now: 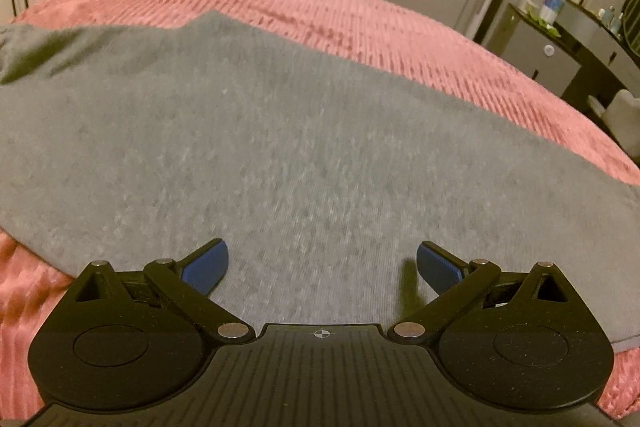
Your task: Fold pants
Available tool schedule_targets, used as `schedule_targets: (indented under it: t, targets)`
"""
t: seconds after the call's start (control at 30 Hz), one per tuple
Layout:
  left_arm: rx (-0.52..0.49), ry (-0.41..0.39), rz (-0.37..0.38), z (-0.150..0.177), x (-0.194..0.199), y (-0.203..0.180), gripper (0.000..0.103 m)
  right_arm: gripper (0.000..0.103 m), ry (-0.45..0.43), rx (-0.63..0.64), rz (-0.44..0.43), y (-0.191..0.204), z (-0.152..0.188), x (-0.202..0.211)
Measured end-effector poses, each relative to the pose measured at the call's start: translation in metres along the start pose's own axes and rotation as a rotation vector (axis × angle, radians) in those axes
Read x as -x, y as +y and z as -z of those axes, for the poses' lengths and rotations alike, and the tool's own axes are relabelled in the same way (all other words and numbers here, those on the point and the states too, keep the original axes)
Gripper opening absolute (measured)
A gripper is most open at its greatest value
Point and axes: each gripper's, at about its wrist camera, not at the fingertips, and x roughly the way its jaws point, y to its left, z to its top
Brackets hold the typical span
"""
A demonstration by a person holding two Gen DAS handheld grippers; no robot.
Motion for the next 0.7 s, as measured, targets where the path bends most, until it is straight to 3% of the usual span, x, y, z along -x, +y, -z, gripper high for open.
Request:
schedule_targets:
  t: [0.2,0.3,0.33,0.4,0.47,0.63,0.7]
  targets:
    - [0.028,-0.024,0.018,0.003,0.007,0.004,0.103,0.030,0.037,0.003,0.034,0.004,0.004,-0.008]
    - [0.002,-0.005,0.004,0.003,0.001,0.000,0.103,0.027,0.035,-0.025,0.002,0.000,0.004,-0.016]
    - [-0.012,-0.005,0.000,0.003,0.000,-0.002,0.103,0.024,0.036,-0.062,-0.016,-0.004,0.003,-0.018]
    - [-0.024,-0.008,-0.002,0.003,-0.001,-0.003,0.103,0.003,0.020,-0.130,-0.052,-0.012,0.001,-0.019]
    - [-0.023,-0.015,0.005,0.003,0.001,-0.002,0.103,0.003,0.008,-0.141,-0.074,-0.013,0.000,-0.018]
    - [-0.017,-0.074,0.033,0.004,0.014,-0.002,0.103,0.002,-0.092,0.035,-0.056,0.010,0.004,0.010]
    - [-0.028,-0.099,0.047,0.005,0.020,-0.003,0.103,0.002,-0.111,0.049,-0.065,0.012,0.003,0.017]
